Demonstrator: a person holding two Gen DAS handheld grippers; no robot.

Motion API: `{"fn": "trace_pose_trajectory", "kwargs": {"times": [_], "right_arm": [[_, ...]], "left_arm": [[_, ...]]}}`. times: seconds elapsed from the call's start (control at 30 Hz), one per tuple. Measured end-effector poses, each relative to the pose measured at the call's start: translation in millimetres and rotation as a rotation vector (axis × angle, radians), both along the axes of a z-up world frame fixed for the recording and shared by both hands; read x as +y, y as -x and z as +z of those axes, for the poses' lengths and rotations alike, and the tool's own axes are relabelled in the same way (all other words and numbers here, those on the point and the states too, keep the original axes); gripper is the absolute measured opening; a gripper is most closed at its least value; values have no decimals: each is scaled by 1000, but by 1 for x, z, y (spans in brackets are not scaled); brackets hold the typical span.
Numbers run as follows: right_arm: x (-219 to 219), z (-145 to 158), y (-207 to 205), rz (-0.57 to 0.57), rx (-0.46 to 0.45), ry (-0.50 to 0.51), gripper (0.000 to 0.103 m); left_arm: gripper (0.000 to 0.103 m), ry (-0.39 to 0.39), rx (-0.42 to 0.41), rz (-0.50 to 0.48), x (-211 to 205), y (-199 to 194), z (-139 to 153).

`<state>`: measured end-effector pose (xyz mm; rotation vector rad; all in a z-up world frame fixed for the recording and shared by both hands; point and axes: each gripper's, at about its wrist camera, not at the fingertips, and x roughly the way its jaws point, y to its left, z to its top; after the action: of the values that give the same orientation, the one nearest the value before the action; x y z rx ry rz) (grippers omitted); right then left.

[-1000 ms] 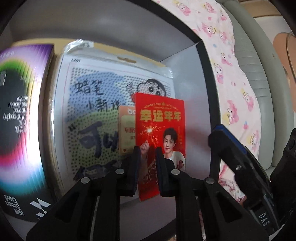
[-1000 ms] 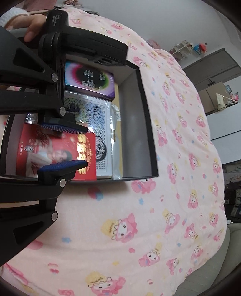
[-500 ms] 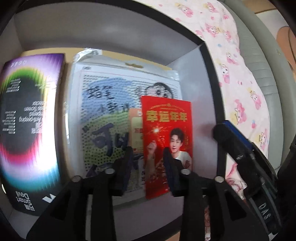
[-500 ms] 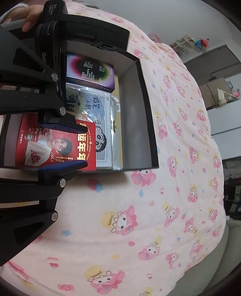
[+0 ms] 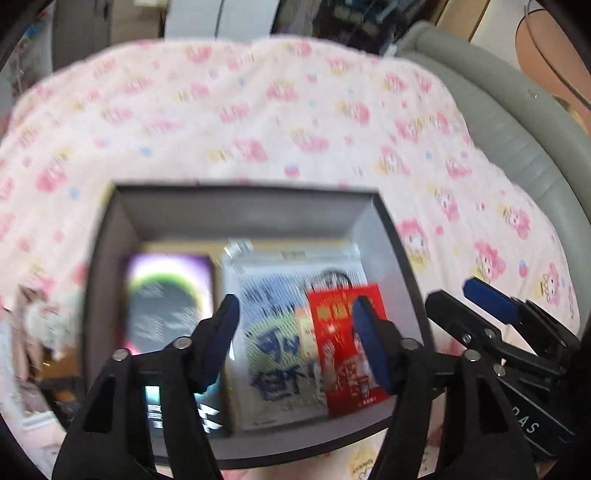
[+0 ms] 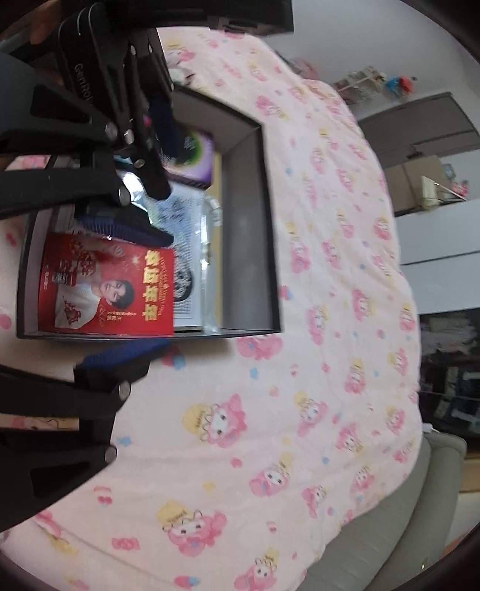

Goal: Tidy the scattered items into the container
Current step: 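Open the left gripper and withdraw it from the box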

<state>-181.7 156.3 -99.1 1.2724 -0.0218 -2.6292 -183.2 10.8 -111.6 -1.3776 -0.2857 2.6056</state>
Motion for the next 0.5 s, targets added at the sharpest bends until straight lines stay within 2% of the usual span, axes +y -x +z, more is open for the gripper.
{"fn": "trace_pose_trajectory", "kwargs": {"times": [0.2,0.5], "right_arm": [[-4,40,-19,-22,74,22,62],[-33,67,-57,44,115,32,62]], "left_arm": [[80,5,93,45,-30,-28,44],[80,21,143,92,-67,-81,71]]}}
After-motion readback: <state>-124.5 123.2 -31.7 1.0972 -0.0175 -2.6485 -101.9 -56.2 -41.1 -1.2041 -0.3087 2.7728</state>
